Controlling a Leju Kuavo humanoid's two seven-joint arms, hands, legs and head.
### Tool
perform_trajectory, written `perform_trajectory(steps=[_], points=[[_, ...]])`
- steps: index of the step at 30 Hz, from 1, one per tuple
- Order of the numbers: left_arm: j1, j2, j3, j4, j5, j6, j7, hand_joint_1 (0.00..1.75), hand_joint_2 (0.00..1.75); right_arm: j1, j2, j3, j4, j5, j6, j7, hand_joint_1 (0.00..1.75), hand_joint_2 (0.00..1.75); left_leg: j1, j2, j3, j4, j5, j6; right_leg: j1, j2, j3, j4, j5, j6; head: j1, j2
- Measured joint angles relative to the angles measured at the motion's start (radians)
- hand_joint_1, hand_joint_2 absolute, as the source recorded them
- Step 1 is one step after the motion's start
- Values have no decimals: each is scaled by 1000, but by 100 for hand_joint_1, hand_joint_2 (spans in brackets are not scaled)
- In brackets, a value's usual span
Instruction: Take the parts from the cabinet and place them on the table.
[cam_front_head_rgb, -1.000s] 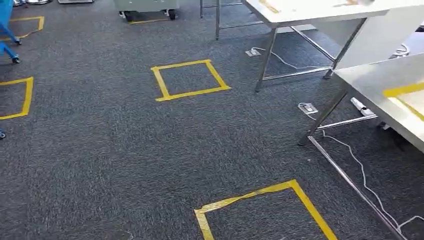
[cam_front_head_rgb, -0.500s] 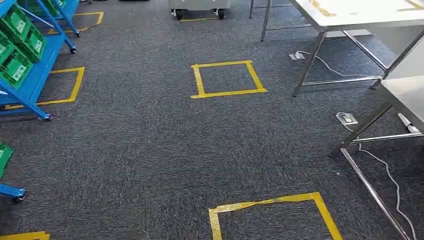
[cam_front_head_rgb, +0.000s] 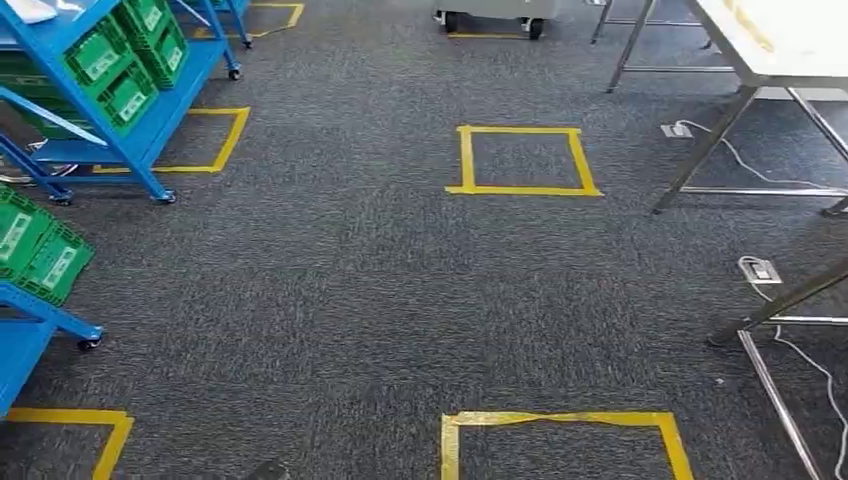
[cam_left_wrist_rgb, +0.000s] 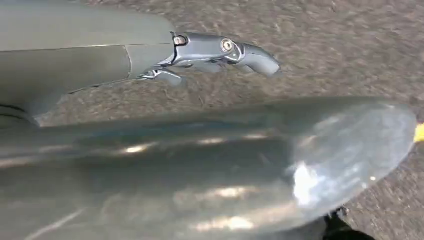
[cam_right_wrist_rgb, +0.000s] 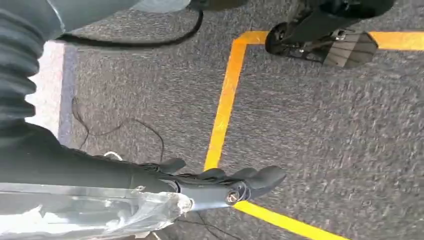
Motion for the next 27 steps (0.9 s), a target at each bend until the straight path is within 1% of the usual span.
perform_trajectory(steps=[1,2,3,4,5,6,7,8,9,10,11,12,13,14,15,16,17,18,19,20,21,22,23,24,25,26,27], points=[[-3,3,2,-1,10,2,-9,0,0,1,7,0,0,2,0,20,0,175,0,-10,-1,0,1,5,-2,25,-31,69,-38,1,2,0],[-5,5,5,-1,16,1,-17,0,0,3,10,0,0,4,-2,39,0,175,0,-22,-2,0,2,7,-2,36,-65,143,-72,2,1,0],[-5,10,10,-1,21,-4,-25,0,0,5,21,0,1,7,-6,57,0,175,0,-38,-2,0,2,8,-2,44,-111,236,-106,3,4,0],[-3,13,14,-1,31,-5,-29,0,0,7,26,0,1,10,-7,62,0,175,0,-51,-2,0,2,8,-2,47,-133,274,-109,3,3,0],[0,15,19,-2,39,-5,-30,0,0,7,34,0,2,11,-8,62,0,175,0,-66,-1,1,3,7,-2,48,-132,260,-86,1,3,0],[2,16,26,-3,48,-4,-33,0,0,6,37,0,2,14,-7,60,0,175,0,-79,0,1,3,6,-4,50,-110,208,-47,1,3,0],[3,16,32,-4,48,1,-38,0,0,5,42,0,2,15,-5,64,0,175,1,-93,2,1,4,4,-5,56,-72,125,-1,-1,3,0],[3,14,33,-4,43,9,-44,0,0,3,48,0,2,15,-3,75,0,175,3,-106,2,3,4,-1,-10,83,-27,30,43,-1,4,0],[2,13,33,-5,38,16,-47,0,0,-1,57,0,2,15,-2,87,0,175,1,-117,-1,5,4,-8,-17,142,-4,-20,39,0,5,0],[-2,11,33,-6,37,21,-48,0,0,-5,66,0,2,15,-4,91,0,175,-1,-129,-7,12,3,-14,-19,145,-3,-32,39,-6,1,0],[0,10,33,-6,34,26,-52,0,0,-10,67,0,2,15,-5,97,0,175,1,-133,-10,6,7,-21,-15,135,2,-32,40,-10,2,0],[2,8,33,-7,19,34,-60,0,0,-11,71,0,2,8,-4,101,0,175,7,-144,-11,1,12,-29,-9,129,2,-31,41,-18,1,0],[3,8,32,-7,3,41,-72,0,0,-12,75,-1,2,-4,-4,103,0,175,9,-154,-15,0,17,-36,-8,119,2,-33,46,-25,3,0],[2,8,28,-7,-13,44,-86,0,0,-12,77,-5,2,-25,-5,97,0,175,10,-151,-17,2,13,-39,-14,104,3,-39,52,-34,2,0],[1,6,24,-7,-22,45,-97,0,0,-13,78,-13,2,-46,-5,87,0,175,3,-98,-26,23,-8,-42,-12,94,3,-41,53,-39,-3,0],[-5,6,17,-7,-32,45,-103,0,0,-15,82,-24,2,-62,-5,79,0,175,3,-61,-57,86,-50,-46,-9,80,2,-42,53,-46,-10,0],[-11,6,13,-7,-34,45,-105,0,0,-16,84,-33,1,-70,-5,75,0,175,4,-47,-97,169,-94,-48,-7,65,0,-42,52,-48,-10,0],[-15,5,12,-7,-37,46,-104,0,0,-16,84,-40,1,-75,-5,69,0,175,4,-41,-135,251,-127,-50,-5,48,-1,-42,51,-50,-10,0],[-16,5,9,-7,-38,47,-94,0,0,-17,84,-44,1,-77,-2,61,0,175,4,-39,-158,302,-139,-51,-4,34,-1,-42,51,-50,-10,0],[-15,5,5,-7,-39,48,-78,0,0,-20,87,-48,1,-82,0,53,0,175,5,-39,-157,304,-127,-52,-4,23,0,-41,50,-51,-10,0],[-13,6,4,-7,-34,50,-59,0,0,-23,87,-55,1,-86,0,44,0,175,5,-37,-138,269,-96,-51,-4,12,1,-41,49,-51,-10,0],[-13,9,4,-7,-27,52,-34,0,0,-26,89,-61,1,-94,5,28,0,175,5,-31,-97,193,-50,-50,-4,-1,2,-41,48,-51,-10,0],[-15,12,5,-7,-24,54,-11,0,0,-29,97,-66,1,-103,5,11,0,175,4,-12,-51,108,-11,-47,-4,-10,5,-41,47,-48,-10,0],[-17,12,5,-7,-22,54,7,0,0,-33,102,-70,1,-109,2,-3,0,175,0,45,-10,38,9,-43,0,-16,8,-41,44,-44,-10,0],[-23,11,4,-7,-21,54,23,0,0,-35,105,-77,2,-118,-3,-12,0,175,-9,52,2,1,-3,-40,8,-26,5,-34,39,-36,-16,0],[-28,10,4,-7,-22,52,29,0,0,-38,109,-84,2,-125,-13,-13,0,175,-7,41,-5,7,-2,-27,8,-38,6,-38,39,-31,-12,0],[-27,10,4,-7,-26,46,29,0,0,-40,110,-91,2,-131,-16,-13,0,175,-9,30,-8,6,-3,-24,8,-50,9,-39,37,-27,-13,0]])
